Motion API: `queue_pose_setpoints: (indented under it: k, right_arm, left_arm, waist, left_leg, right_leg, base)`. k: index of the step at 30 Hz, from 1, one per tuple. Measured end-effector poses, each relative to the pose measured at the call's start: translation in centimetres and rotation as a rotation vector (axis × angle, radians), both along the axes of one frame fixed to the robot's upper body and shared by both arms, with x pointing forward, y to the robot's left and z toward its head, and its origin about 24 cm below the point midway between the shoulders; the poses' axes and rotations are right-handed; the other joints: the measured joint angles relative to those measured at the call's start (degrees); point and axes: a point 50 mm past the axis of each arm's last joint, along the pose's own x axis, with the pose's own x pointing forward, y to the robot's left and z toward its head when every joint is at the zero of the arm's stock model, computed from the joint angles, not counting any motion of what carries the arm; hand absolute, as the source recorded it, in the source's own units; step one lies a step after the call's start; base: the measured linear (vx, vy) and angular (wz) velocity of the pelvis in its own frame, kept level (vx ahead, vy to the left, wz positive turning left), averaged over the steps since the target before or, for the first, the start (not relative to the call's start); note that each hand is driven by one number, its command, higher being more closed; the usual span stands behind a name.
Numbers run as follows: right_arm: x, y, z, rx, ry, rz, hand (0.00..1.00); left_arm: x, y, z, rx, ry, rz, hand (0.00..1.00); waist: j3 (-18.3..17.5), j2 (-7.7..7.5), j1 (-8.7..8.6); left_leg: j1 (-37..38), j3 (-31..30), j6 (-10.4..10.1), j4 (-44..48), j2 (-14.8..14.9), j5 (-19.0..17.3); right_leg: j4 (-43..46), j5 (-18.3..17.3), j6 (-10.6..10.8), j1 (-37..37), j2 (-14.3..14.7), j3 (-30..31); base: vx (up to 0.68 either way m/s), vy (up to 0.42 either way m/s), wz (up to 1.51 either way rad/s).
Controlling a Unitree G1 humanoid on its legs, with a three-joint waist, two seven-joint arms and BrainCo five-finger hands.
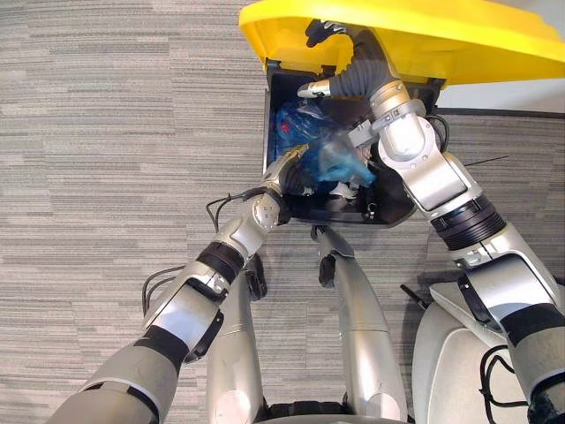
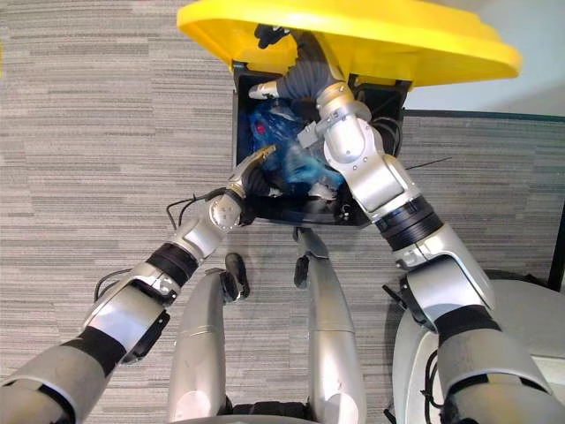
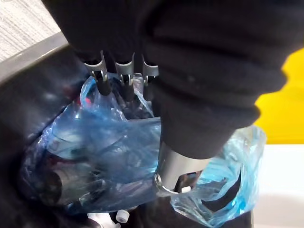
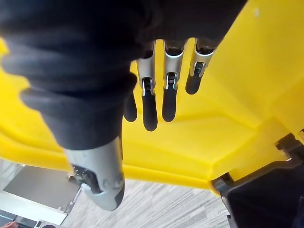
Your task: Gather rubbish on tea table into small bin, then transfer packed bag to large trash can.
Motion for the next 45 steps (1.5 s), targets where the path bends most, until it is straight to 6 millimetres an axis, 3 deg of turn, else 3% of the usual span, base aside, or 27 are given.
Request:
queue_pose_setpoints:
  k: [5,11,14,17,20,22,24,25,28,29,31,36,41,43,45]
  right_arm:
    - [0.3,-0.7,-2.1,0.0,0.05,-0.011,0.0]
    - [0.2,-4.2,-7.5,0.017,0.181,-0.109,0.0]
    - [-1.4,-6.5,-11.5,0.038,0.271,-0.158,0.0]
    - [-3.5,-8.7,-15.3,0.062,0.378,-0.209,0.0]
    - [-5.3,-9.9,-18.4,0.085,0.462,-0.256,0.0]
    - [-6.2,-10.1,-19.7,0.114,0.498,-0.271,0.0]
    - [-7.1,-9.9,-21.6,0.151,0.561,-0.286,0.0]
    - [-7.2,-9.8,-21.9,0.152,0.571,-0.287,0.0]
    - [-7.9,-9.6,-24.9,0.155,0.679,-0.307,0.0]
    - [-8.0,-9.7,-25.5,0.157,0.702,-0.319,0.0]
    - [-8.3,-10.2,-28.1,0.156,0.813,-0.357,0.0]
    - [-9.3,-10.8,-31.9,0.101,0.976,-0.407,0.0]
    - [-10.3,-11.5,-34.2,0.072,1.077,-0.447,0.0]
    - [-10.5,-11.5,-34.7,0.066,1.099,-0.454,0.0]
    - [-11.5,-11.4,-35.6,0.065,1.133,-0.458,0.0]
  left_arm:
    - [-0.9,0.0,-0.7,-0.01,-0.008,-0.029,0.0]
    - [-3.3,1.7,-3.5,-0.199,0.067,-0.023,0.0]
    - [-5.6,5.2,-6.6,-0.362,0.15,0.082,0.0]
    - [-8.8,9.2,-10.2,-0.502,0.247,0.219,0.0]
    - [-12.0,12.6,-13.5,-0.55,0.336,0.376,0.0]
    - [-13.8,13.8,-15.1,-0.561,0.385,0.44,0.0]
    - [-16.9,15.6,-18.0,-0.582,0.478,0.574,0.0]
    - [-17.4,15.8,-18.6,-0.585,0.498,0.596,0.0]
    - [-21.4,17.2,-23.2,-0.596,0.703,0.788,0.0]
    - [-22.0,17.3,-23.9,-0.595,0.737,0.816,0.0]
    - [-24.7,18.0,-26.0,-0.589,0.859,0.927,0.0]
    - [-28.1,18.6,-27.9,-0.549,0.994,1.037,0.0]
    - [-28.6,18.3,-28.3,-0.542,1.026,1.042,0.0]
    - [-28.3,18.3,-28.2,-0.544,1.019,1.038,0.0]
    - [-27.8,18.2,-28.1,-0.551,1.01,1.03,0.0]
  waist:
    - [-0.1,0.16,0.18]
    - [-0.6,1.15,2.22]
    - [-1.6,1.87,2.63]
    - [-5.5,2.14,3.21]
    - [-7.4,2.4,3.94]
    - [-8.9,2.44,4.34]
    - [-11.3,2.34,4.39]
    - [-11.5,2.3,4.37]
    - [-13.3,1.98,4.32]
    - [-13.7,1.81,4.33]
    - [-15.1,1.03,4.27]
    - [-15.9,-0.11,4.32]
    - [-16.1,-0.5,4.21]
    - [-16.1,-0.97,4.16]
    - [-16.1,-1.48,3.82]
  left_leg:
    - [3.2,-0.7,0.5,0.1,0.1,-0.5]
    - [8.5,-1.1,0.6,-1.6,-0.1,-0.6]
    - [13.5,-2.0,-0.1,-4.2,-0.3,-0.2]
    - [17.3,-2.4,-1.2,-7.9,-1.4,0.9]
    - [23.0,-3.2,-1.2,-11.8,-1.9,1.4]
    - [25.3,-3.3,-1.5,-13.9,-2.1,1.8]
    - [28.5,-3.4,-1.5,-17.9,-2.4,3.2]
    - [29.2,-3.5,-1.6,-18.6,-2.6,3.5]
    - [34.9,-4.0,-2.2,-25.0,-3.3,6.1]
    - [35.6,-4.1,-2.4,-25.7,-3.3,6.4]
    - [37.8,-5.2,-3.5,-28.0,-3.7,7.6]
    - [42.4,-5.5,-3.8,-32.4,-3.8,9.0]
    - [45.8,-4.8,-3.9,-33.4,-4.2,9.2]
    - [46.2,-4.1,-3.6,-32.6,-4.3,9.0]
    - [46.0,-3.7,-2.9,-29.9,-4.6,8.2]
  right_leg:
    - [0.0,-0.5,0.0,4.1,0.0,-0.6]
    - [0.0,-1.2,-0.2,8.8,-0.3,-1.0]
    - [0.1,-3.0,-0.5,13.5,-0.6,-2.3]
    - [1.1,-5.0,-0.6,15.6,-1.6,-2.9]
    - [1.0,-6.8,-0.5,20.3,-2.0,-3.8]
    - [0.5,-7.3,-0.1,22.0,-2.2,-4.1]
    - [-1.2,-7.5,0.1,24.6,-2.2,-4.5]
    - [-1.5,-7.5,0.1,25.1,-2.2,-4.5]
    - [-3.8,-7.8,0.6,29.5,-2.3,-5.2]
    - [-4.0,-7.9,0.7,30.0,-2.3,-5.3]
    - [-5.0,-8.2,1.2,31.8,-2.2,-6.0]
    - [-7.7,-8.0,1.7,35.9,-1.7,-6.4]
    - [-7.5,-7.9,1.9,38.1,-1.6,-5.3]
    - [-6.8,-7.8,2.7,38.3,-1.7,-4.7]
    - [-5.1,-7.1,6.0,38.1,-2.2,-4.0]
  base:
    - [-0.03,-0.008,0.04]
    - [-0.01,-0.036,0.05]
    - [0.04,-0.045,0.21]
    - [0.09,-0.045,0.21]
    - [0.11,-0.038,0.24]
    - [0.08,-0.035,0.13]
    - [0.09,-0.037,0.11]
    - [0.09,-0.026,0.13]
    - [0.08,-0.029,0.14]
    - [0.07,-0.021,0.12]
    - [0.06,-0.008,0.15]
    - [0.02,-0.007,0.04]
    - [0.0,0.015,-0.1]
    - [-0.03,0.024,-0.15]
    - [-0.08,0.044,-0.14]
